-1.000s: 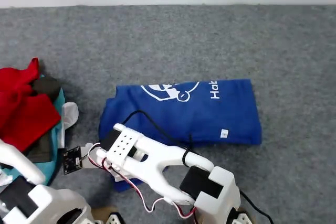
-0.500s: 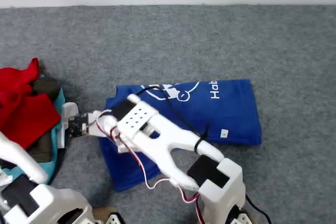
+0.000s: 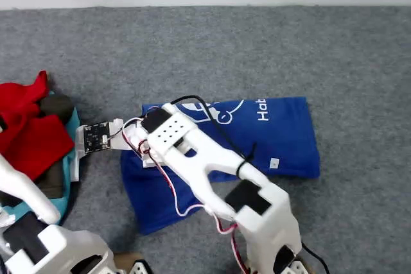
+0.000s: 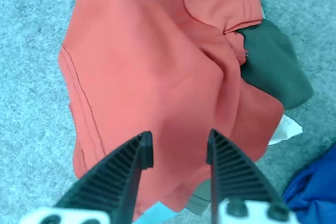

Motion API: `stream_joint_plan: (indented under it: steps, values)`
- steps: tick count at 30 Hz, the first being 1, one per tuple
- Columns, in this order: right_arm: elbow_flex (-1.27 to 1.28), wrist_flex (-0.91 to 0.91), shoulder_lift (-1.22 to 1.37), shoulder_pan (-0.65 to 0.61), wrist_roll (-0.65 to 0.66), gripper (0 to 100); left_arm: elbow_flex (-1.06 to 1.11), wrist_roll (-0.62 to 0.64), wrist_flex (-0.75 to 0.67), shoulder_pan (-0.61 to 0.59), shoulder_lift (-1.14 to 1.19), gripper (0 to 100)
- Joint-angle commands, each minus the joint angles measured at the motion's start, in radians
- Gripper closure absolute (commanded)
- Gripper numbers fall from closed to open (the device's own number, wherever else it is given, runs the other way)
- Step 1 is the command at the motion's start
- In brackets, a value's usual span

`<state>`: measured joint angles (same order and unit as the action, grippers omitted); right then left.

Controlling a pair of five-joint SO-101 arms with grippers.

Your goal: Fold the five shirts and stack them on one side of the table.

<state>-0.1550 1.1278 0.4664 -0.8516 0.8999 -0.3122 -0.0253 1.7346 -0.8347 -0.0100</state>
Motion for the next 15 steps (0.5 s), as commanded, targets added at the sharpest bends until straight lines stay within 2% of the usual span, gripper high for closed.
stream_joint_plan:
  steps: [1, 5, 11, 15]
  values:
    - [-0.118, -0.004, 0.038, 0.031, 0.005, 98.5, -0.027, 0.008, 0.017, 0.009, -0.041, 83]
    - [-0.181, -0.002, 0.091, 0.058, 0.003, 97.7, -0.027, 0.008, 0.017, 0.009, -0.040, 83]
    - [-0.184, 0.027, 0.096, 0.082, -0.041, 84.4, -0.027, 0.008, 0.017, 0.009, -0.032, 83]
    - [-0.203, 0.025, 0.096, 0.096, -0.061, 84.0, -0.027, 0.008, 0.017, 0.009, -0.034, 83]
